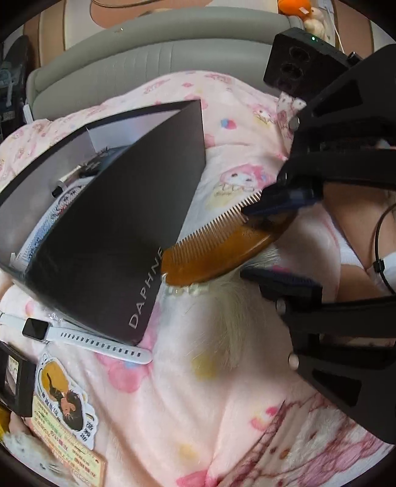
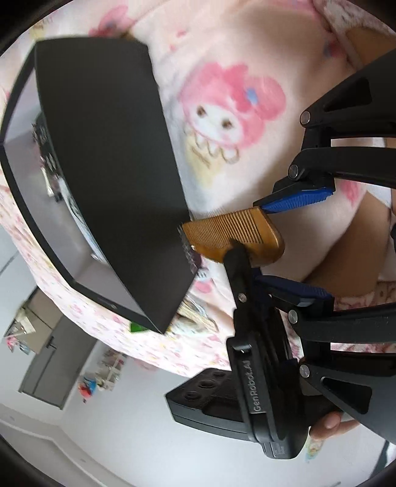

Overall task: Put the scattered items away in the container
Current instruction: 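Lift the wooden comb with the left gripper off the bedspread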

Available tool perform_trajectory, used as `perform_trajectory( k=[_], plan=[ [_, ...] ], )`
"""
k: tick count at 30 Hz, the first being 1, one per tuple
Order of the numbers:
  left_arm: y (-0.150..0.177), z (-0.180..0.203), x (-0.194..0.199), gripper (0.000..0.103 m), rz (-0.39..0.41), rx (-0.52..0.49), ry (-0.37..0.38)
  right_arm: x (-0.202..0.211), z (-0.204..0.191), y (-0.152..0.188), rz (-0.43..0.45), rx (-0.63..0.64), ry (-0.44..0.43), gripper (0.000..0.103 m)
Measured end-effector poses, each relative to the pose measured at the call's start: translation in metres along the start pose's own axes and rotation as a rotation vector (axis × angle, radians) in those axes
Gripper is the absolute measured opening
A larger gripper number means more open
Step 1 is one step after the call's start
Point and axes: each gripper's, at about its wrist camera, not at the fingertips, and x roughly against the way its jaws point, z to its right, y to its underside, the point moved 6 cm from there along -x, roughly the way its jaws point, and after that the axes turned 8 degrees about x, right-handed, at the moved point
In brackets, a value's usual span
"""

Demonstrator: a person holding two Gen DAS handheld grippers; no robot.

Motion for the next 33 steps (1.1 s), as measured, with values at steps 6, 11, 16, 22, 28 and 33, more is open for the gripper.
perform_trajectory(
  k=[6,11,16,22,28,33],
  plan=[
    [-0.038,-0.007,0.009,0.047,0.097,-0.085,-0.095,0.020,0.015,0.001,0.008,-0.024,0.005,0.039],
    [-0.070,-0.011,0.009,0.047,0.136,-0.152,-0.140,0.019,0.018,0.004,-0.016,-0.048,-0.021,0.039],
    [-0.068,0.004,-0.040,0.045,0.061,-0.162,-0.100,0.017,0.019,0.014,-0.048,-0.031,-0.005,0.039],
    [-0.060,0.008,-0.048,0.020,0.018,-0.221,-0.099,0.009,0.016,0.012,-0.047,-0.031,-0.026,0.031],
    [-0.030,0.018,-0.033,0.009,-0.020,-0.288,-0.075,0.028,0.026,-0.006,0.027,-0.030,0.020,0.026],
    [-0.021,0.020,-0.019,0.022,-0.019,-0.298,-0.078,0.052,0.058,-0.014,0.069,-0.123,0.120,0.026]
  ],
)
